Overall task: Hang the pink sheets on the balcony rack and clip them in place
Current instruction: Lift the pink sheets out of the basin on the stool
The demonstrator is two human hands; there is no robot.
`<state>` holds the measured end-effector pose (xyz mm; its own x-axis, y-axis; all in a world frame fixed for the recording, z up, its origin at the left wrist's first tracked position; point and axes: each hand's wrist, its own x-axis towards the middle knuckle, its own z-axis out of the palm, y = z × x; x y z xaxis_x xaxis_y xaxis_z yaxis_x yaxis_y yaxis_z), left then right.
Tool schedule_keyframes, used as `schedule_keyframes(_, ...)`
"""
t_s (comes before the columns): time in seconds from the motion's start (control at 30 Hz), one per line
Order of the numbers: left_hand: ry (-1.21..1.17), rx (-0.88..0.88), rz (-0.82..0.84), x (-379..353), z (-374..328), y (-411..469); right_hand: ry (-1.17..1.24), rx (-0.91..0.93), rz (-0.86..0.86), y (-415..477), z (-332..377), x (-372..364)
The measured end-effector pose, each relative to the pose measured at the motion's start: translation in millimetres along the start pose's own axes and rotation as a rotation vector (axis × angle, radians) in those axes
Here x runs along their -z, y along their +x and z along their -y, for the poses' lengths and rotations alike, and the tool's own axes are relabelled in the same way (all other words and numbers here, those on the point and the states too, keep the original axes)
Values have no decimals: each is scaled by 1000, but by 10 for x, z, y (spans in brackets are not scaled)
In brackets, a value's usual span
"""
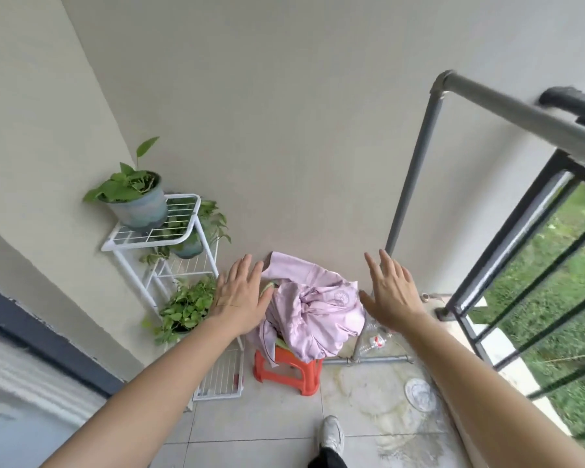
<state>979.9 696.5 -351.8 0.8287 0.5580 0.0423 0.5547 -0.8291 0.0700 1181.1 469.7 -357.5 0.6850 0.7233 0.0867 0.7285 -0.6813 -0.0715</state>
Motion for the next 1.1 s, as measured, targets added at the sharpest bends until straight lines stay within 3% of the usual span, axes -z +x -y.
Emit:
schedule_keyframes(0.3,-175,232,335,-942,76,1695,92,-22,282,1874,-332,-954)
schedule_keyframes(0.47,-398,365,494,-1730,208,2123,139,-50,488,2393,-249,-1787)
schedule_keyframes(0.67,-665,607,704,-3143,316,2329,133,-56,590,2522,-126,-3165)
schedule_keyframes(0.8,-861,743,703,-3841,301,2377,69,-45,689,2323,-25,-3878)
schedule_keyframes(0.97,-881,861,704,-4321,369,2508,28,-41,682,2046,186,-4334)
schedule_keyframes(1.1,-977,1098,712,-4414,504,2493,117,65,652,1868,382,-4394)
